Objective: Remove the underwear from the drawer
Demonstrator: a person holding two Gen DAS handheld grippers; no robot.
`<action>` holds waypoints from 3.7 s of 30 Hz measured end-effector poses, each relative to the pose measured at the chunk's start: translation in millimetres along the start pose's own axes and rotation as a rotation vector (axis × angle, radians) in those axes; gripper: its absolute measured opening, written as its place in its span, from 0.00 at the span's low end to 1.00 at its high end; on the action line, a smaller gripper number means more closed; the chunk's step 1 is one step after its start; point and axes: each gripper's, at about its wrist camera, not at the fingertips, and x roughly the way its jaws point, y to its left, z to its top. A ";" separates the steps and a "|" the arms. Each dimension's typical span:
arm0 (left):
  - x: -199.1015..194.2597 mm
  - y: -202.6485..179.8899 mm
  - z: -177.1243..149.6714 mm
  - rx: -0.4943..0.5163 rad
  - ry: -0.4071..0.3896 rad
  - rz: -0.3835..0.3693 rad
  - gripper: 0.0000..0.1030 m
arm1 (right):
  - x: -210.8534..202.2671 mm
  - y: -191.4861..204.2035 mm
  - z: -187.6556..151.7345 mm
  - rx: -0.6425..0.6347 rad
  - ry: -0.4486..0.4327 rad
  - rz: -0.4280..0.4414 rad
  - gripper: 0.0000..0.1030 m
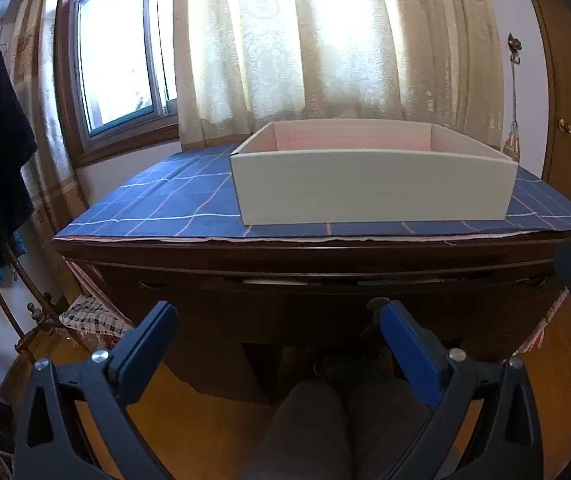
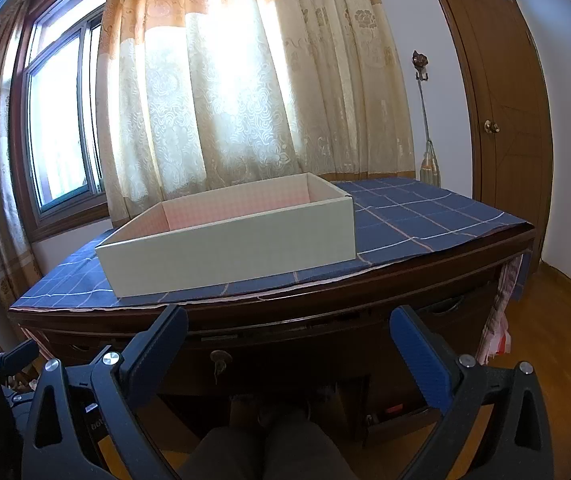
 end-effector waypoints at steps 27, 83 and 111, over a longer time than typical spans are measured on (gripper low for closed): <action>1.8 2.2 2.7 -0.011 0.002 -0.001 1.00 | 2.9 2.9 -0.3 -0.002 0.008 0.011 1.00; 26.2 21.6 -10.2 -0.058 -0.025 0.026 1.00 | 19.7 -19.1 -4.5 0.027 0.006 -0.026 0.99; 64.7 -10.9 -10.7 0.159 -0.822 0.130 1.00 | 70.6 -4.0 5.5 -0.075 -0.201 -0.084 0.99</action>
